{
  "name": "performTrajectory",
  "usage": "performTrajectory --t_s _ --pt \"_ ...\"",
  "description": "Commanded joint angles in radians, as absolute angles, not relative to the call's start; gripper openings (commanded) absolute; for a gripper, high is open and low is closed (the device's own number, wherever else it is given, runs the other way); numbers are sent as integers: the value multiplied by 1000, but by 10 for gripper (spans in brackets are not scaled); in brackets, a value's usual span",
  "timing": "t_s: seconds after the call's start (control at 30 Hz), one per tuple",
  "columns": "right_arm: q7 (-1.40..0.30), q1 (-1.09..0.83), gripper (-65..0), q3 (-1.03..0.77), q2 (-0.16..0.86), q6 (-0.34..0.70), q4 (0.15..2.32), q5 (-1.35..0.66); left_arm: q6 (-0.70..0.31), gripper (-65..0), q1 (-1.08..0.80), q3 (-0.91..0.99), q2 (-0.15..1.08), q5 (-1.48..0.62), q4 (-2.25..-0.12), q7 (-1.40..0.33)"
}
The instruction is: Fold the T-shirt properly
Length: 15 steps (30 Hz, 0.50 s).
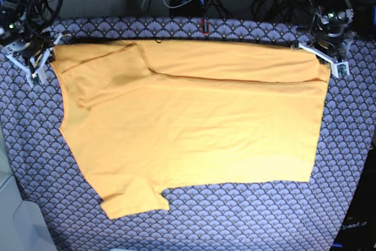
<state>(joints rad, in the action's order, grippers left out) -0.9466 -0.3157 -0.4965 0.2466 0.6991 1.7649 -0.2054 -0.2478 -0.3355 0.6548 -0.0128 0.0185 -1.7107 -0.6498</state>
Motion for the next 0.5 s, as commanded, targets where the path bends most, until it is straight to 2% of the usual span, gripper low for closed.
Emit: performTrajectory --t_s 0.0,0.23,0.47 --pt "-929 -326 -650 -507 260 698 1782 -213 -240 -650 -346 661 -1 21 -1733 -627" --pt "-865 -414 -650 -536 260 698 1782 -275 -242 -650 -403 661 -1 21 -1733 -624" --pt "-860 -420 -650 -539 260 698 1782 -275 -242 -650 -417 661 -1 21 -1733 -624"
